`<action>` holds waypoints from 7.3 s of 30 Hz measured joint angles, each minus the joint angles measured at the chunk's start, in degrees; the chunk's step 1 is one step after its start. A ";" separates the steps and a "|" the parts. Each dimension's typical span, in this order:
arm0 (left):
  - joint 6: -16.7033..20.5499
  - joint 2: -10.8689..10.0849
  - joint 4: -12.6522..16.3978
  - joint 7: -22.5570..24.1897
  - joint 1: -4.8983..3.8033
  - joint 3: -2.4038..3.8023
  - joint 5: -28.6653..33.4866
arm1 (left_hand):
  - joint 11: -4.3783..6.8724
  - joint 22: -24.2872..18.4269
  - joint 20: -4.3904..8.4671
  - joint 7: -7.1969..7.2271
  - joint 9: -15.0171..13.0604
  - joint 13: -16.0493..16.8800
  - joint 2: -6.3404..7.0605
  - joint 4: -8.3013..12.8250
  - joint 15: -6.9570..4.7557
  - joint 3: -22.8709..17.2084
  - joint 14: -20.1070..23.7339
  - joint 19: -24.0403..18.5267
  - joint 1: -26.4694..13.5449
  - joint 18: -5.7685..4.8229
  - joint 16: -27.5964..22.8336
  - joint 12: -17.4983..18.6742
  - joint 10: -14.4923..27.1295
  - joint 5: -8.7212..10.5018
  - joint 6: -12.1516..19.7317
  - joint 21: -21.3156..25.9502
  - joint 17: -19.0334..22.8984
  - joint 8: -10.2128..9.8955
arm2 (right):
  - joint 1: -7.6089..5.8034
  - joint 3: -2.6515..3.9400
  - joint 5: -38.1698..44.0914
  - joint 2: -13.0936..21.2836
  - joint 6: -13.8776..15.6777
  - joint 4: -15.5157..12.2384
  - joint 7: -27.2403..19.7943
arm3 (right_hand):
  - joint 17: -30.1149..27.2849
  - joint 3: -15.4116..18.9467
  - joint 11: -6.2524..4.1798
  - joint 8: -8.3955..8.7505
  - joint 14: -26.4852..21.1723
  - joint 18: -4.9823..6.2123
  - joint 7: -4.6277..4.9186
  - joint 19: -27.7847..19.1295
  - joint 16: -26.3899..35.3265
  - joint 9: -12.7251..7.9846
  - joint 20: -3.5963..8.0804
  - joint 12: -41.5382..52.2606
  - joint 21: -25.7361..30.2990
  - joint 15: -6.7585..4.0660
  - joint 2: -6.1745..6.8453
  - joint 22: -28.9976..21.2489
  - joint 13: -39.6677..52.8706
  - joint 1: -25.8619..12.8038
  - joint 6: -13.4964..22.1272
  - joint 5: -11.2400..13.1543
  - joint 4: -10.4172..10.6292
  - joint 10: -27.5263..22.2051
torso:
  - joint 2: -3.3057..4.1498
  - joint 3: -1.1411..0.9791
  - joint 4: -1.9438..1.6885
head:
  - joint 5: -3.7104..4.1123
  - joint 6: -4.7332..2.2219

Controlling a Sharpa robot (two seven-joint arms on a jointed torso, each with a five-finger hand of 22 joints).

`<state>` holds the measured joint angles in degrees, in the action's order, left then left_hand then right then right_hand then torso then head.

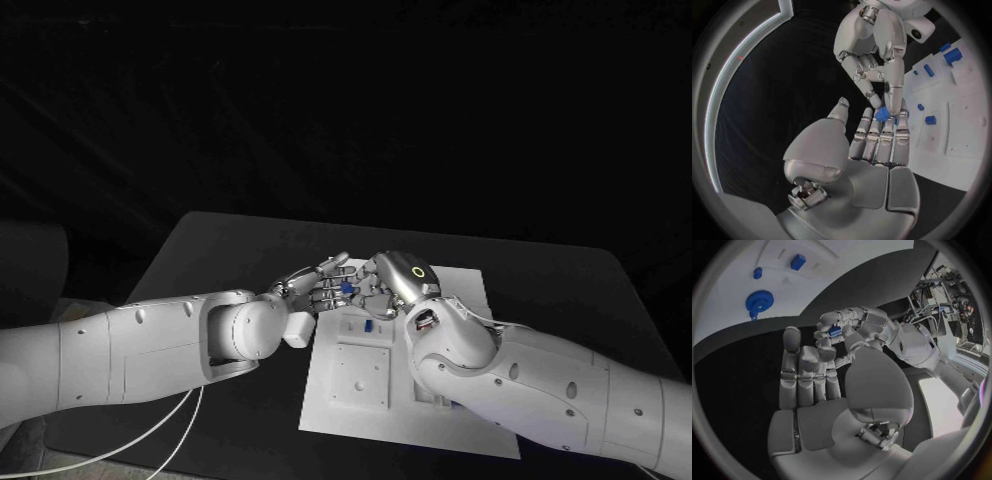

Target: Assemble the parts on the task board

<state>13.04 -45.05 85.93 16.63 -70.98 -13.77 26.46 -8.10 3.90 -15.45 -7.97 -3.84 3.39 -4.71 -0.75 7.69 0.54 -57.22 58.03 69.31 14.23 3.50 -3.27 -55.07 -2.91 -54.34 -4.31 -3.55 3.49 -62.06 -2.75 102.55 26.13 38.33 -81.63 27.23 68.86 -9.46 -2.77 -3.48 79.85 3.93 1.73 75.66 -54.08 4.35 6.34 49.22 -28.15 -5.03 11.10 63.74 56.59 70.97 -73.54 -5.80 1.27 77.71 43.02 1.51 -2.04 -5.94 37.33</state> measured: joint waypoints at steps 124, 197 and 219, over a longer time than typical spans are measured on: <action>-1.03 0.10 -0.50 -1.84 0.04 -0.03 -0.76 | -1.62 -0.03 5.23 -1.02 0.00 -0.03 0.03 0.92 1.64 -0.60 1.85 0.31 -0.43 -5.37 0.00 -0.18 2.48 0.00 1.02 0.00 0.10 0.00 | 0.05 -0.34 -1.53 1.35 -3.97 -0.24 -4.40 | -2.37 -7.62 0.92 0.20 -1.96 0.00 1.30 0.91 1.78 -0.32 -0.72 -2.27 7.16 0.52 0.53 4.98 -3.57 -0.08 2.44 1.75 -6.71 -1.96 | -0.03 0.02 -0.01 | 0.39 1.13; -0.70 -1.17 -2.81 -6.29 -0.01 -0.03 -16.94 | -1.53 0.15 6.67 -1.65 -0.05 -0.05 13.53 -12.20 1.45 -9.25 -2.88 1.60 -4.62 -6.25 0.05 -0.17 -2.01 0.00 0.82 -0.91 0.04 0.00 | 0.06 -0.33 -5.29 3.62 -1.82 -1.36 -10.55 | -0.08 -14.75 -0.40 0.13 -0.35 0.00 -0.34 2.45 -1.94 -0.36 -0.01 1.06 7.20 -0.27 -1.50 9.32 -0.28 -1.82 -0.74 -6.30 -5.31 0.42 | -0.08 -0.05 0.03 | 0.77 1.27; -8.61 -2.90 -8.97 -10.92 -0.29 0.01 -36.78 | 8.90 37.80 19.13 5.65 -34.45 20.84 -1.24 1.64 -10.33 -4.60 -2.74 -2.22 -17.38 -10.68 70.88 -53.94 -4.52 -11.56 10.79 -52.67 -30.32 41.44 | 0.05 -0.31 -7.04 7.35 -1.41 -3.79 -12.35 | 0.04 -14.58 -0.30 0.00 -0.35 0.00 -0.45 2.66 -1.94 -0.42 0.21 1.06 7.20 -0.26 -1.37 9.72 -0.09 -1.94 -0.83 -6.92 -5.47 0.51 | -0.04 -0.12 0.04 | 1.15 1.24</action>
<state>4.43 -47.95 76.96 5.71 -71.27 -13.76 -10.32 0.80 41.70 3.67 -2.32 -38.29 24.22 -5.95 0.89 -2.64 -4.06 -59.95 55.81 51.93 3.55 74.38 -57.22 -59.59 -14.48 -43.56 -56.98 -33.87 44.93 -62.01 -3.06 95.51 33.48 36.92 -85.42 14.88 68.90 -24.04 -3.06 -3.48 79.50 3.93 1.28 78.32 -56.02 3.92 6.55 50.28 -20.95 -5.29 9.73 73.47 56.50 69.03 -74.38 -12.71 -4.20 78.23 42.98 1.39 -1.99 -4.78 38.57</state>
